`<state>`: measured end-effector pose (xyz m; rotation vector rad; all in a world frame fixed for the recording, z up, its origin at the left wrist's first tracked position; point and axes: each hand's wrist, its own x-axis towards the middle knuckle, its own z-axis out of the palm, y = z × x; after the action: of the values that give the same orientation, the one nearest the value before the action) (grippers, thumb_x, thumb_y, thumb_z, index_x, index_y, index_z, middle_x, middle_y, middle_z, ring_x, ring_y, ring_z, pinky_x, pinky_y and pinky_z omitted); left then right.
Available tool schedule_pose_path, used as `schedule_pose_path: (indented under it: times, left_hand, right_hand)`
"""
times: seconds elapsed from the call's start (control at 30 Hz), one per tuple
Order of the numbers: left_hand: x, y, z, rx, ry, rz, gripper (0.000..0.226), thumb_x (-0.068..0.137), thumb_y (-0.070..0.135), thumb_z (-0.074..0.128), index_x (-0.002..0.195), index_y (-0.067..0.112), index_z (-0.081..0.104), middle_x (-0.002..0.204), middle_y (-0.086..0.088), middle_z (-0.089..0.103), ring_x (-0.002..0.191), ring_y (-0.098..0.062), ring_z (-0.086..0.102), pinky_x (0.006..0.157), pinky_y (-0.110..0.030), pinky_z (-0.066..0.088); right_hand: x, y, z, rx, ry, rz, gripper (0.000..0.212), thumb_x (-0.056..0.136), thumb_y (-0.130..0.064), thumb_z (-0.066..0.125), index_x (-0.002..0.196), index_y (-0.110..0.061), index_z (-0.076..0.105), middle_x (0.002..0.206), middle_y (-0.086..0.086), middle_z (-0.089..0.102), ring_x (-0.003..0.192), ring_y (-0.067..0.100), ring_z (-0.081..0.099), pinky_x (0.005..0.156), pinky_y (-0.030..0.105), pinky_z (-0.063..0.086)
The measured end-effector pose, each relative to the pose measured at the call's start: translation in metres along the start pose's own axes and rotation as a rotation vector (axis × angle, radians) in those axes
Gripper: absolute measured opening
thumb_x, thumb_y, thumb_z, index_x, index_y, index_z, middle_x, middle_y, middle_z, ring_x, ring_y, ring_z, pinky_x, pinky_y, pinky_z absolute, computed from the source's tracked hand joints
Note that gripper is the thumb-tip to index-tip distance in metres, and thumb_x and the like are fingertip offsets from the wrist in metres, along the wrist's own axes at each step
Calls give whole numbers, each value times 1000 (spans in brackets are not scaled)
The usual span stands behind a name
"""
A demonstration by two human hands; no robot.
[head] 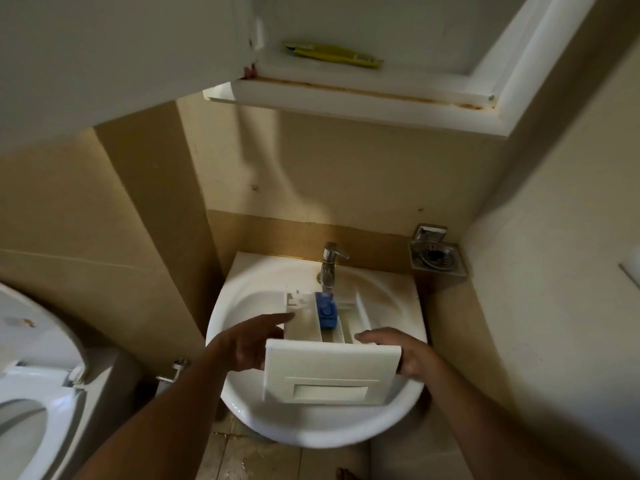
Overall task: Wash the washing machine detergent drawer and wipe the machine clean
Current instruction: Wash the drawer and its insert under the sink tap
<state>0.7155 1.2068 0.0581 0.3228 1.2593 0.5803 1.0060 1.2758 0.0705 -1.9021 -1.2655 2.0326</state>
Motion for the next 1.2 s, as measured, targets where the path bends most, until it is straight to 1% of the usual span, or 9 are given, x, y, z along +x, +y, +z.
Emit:
schedule_pose_path:
  times: [0.1, 0.27, 0.47, 0.6, 0.7, 0.8, 0.9, 1.0, 1.2]
  left_hand:
    - [4, -12, 16, 3, 158, 56, 41, 89, 21, 71, 124, 5, 54, 113, -21, 66, 97, -37, 69, 83, -48, 60]
    - [7, -36, 30, -122, 225, 132, 26, 92, 11, 62, 115, -1, 61, 98, -16, 61, 77, -30, 65, 63, -38, 55]
    - [18, -55, 52, -364, 333, 231, 30, 87, -3, 67, 116, -8, 60, 104, -25, 65, 86, -40, 65, 74, -61, 60]
    - [24, -66, 69, -542, 327, 242, 35, 85, -6, 69, 118, -10, 59, 108, -28, 66, 89, -45, 69, 64, -52, 62]
    - [21, -75, 80, -507, 257, 258, 37, 82, -1, 77, 117, -7, 65, 102, -24, 74, 91, -39, 73, 72, -46, 63]
    - [9, -81, 72, -427, 168, 251, 50, 77, 6, 79, 124, 0, 63, 114, -19, 74, 110, -35, 67, 88, -44, 58]
    - [0, -88, 40, -424, 93, 172, 44, 85, -14, 63, 128, -5, 59, 124, -28, 67, 109, -35, 64, 93, -44, 57]
    - [-4, -96, 12, -578, 47, 183, 44, 91, -25, 38, 126, -5, 56, 109, -33, 71, 95, -41, 71, 77, -46, 62]
    - [-12, -74, 12, -752, 6, 223, 35, 102, 17, 47, 130, -3, 56, 106, -31, 71, 82, -40, 75, 62, -50, 63]
  right_hand:
    - [7, -32, -5, -181, -16, -1, 53, 83, -46, 75, 112, -3, 64, 96, 17, 71, 76, 28, 68, 70, 36, 57]
    - [14, -57, -16, -104, 61, -30, 52, 90, -48, 65, 126, -11, 61, 124, 13, 64, 100, 29, 64, 84, 39, 51]
    - [7, -49, -1, -129, 151, -61, 74, 91, -51, 62, 149, -13, 37, 149, 14, 43, 134, 39, 43, 94, 42, 36]
    - [8, -28, 25, -112, 104, 6, 108, 65, -71, 72, 150, -25, 24, 151, 17, 39, 126, 46, 49, 89, 52, 48]
    - [15, -20, 44, -126, 95, -49, 69, 80, -40, 76, 132, -7, 45, 122, 18, 64, 102, 37, 66, 74, 53, 59]
    - [25, -19, 43, -176, 222, -100, 23, 84, -1, 58, 107, 1, 55, 100, 21, 64, 81, 36, 68, 66, 52, 61]
    - [28, -24, 30, -301, 227, -131, 14, 87, 4, 49, 98, -1, 55, 92, 14, 59, 71, 27, 62, 44, 26, 52]
    - [29, -29, 20, -424, 154, -152, 12, 87, 3, 49, 84, -8, 51, 76, 6, 50, 60, 17, 51, 41, 14, 36]
    - [45, -38, -5, -456, -2, -132, 26, 83, 2, 59, 108, 4, 63, 90, 15, 60, 79, 26, 59, 65, 30, 47]
